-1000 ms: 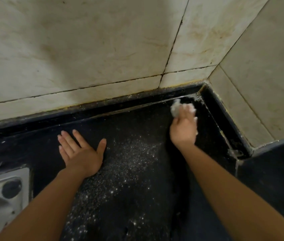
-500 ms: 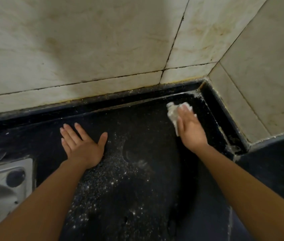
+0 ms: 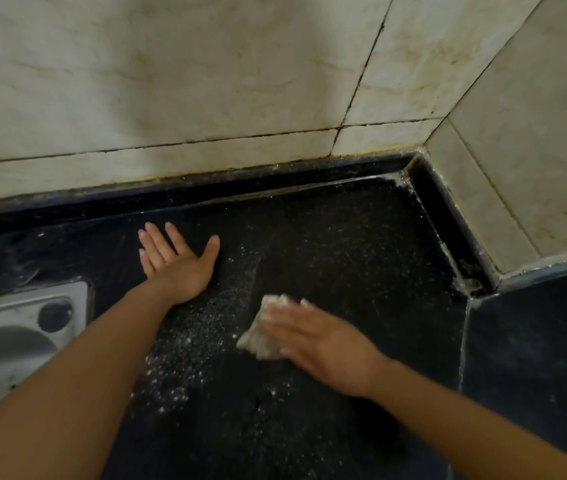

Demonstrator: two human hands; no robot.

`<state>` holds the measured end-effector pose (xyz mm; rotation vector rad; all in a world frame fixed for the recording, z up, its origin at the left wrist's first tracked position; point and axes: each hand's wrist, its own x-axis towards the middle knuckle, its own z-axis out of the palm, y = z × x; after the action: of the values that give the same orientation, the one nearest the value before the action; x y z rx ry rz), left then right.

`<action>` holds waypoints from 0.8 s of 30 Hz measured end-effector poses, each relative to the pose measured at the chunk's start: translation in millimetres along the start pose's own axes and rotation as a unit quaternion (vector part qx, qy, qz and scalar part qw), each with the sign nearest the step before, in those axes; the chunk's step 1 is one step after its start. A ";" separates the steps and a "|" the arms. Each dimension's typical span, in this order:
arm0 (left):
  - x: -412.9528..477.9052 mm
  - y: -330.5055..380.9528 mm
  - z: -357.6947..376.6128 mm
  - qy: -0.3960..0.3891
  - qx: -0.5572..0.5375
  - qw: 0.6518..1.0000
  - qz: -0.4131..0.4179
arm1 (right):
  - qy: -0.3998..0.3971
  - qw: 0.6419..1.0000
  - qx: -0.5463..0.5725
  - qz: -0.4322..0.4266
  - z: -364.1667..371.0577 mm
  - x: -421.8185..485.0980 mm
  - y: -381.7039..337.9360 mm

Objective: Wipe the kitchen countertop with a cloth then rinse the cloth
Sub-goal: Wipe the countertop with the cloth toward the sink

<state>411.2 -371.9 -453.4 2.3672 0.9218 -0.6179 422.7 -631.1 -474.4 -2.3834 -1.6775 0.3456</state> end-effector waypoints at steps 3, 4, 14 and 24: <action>-9.1 -19.3 -4.3 0.032 -0.090 0.993 0.064 | 0.079 0.981 0.056 0.169 -14.8 19.9 50.6; -16.0 -26.9 -4.3 0.054 -0.133 0.986 0.084 | 0.102 0.964 0.068 0.234 -19.5 29.8 63.1; -106.1 -140.4 49.9 0.276 -0.060 0.956 0.081 | 0.079 0.973 0.050 0.212 1.0 8.3 -22.2; -109.3 -155.6 65.0 0.278 -0.040 0.956 0.091 | 0.031 0.993 0.008 0.117 -11.7 6.6 16.6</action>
<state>213.1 -365.2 -486.6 2.5550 0.9102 0.1722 443.3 -630.9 -468.8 -2.5554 -1.3670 0.3165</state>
